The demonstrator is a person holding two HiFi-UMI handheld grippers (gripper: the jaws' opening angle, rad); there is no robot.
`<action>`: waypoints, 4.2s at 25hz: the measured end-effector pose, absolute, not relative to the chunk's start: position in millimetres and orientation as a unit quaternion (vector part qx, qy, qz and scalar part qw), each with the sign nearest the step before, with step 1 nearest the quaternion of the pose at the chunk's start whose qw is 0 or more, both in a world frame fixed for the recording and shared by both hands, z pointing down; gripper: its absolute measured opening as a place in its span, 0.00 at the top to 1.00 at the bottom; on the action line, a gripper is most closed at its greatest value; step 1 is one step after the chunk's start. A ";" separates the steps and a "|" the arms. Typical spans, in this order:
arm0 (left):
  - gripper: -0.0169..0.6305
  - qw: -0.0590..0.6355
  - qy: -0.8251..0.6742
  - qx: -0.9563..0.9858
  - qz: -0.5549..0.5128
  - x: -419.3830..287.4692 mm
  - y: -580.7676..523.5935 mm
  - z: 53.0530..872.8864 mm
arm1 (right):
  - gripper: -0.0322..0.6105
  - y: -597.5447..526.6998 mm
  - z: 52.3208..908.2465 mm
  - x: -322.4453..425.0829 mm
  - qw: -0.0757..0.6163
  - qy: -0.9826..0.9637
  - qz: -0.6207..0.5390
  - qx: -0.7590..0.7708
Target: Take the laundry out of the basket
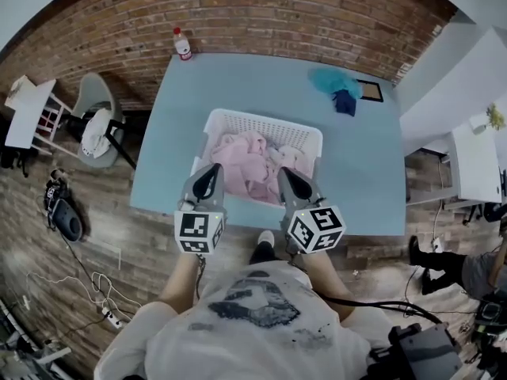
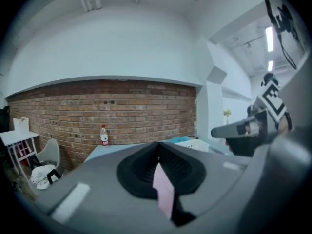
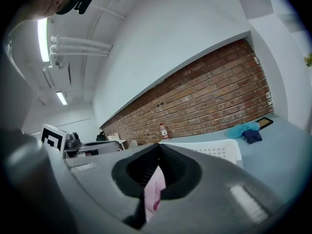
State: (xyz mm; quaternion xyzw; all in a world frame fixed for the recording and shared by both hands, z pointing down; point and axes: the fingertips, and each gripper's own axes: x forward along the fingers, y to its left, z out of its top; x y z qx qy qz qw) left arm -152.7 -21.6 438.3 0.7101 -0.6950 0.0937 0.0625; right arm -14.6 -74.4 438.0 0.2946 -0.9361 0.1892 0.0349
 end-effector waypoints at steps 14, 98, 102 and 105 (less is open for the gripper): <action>0.99 0.071 -0.690 0.713 0.109 -180.6 -99.0 440.7 | 0.95 -151.4 449.0 -37.5 0.043 -0.932 0.211 0.291; 0.99 0.120 -0.695 0.702 0.098 -285.0 -118.3 473.4 | 0.06 -113.4 693.5 -193.7 0.472 -0.877 0.033 -0.081; 0.99 0.125 -0.699 0.697 0.102 -286.5 -110.5 475.3 | 0.08 -105.1 701.6 -193.0 0.480 -0.872 0.042 -0.093; 0.99 0.127 -0.700 0.695 0.103 -287.2 -108.4 476.2 | 0.23 -99.9 702.6 -194.1 0.484 -0.868 0.036 -0.104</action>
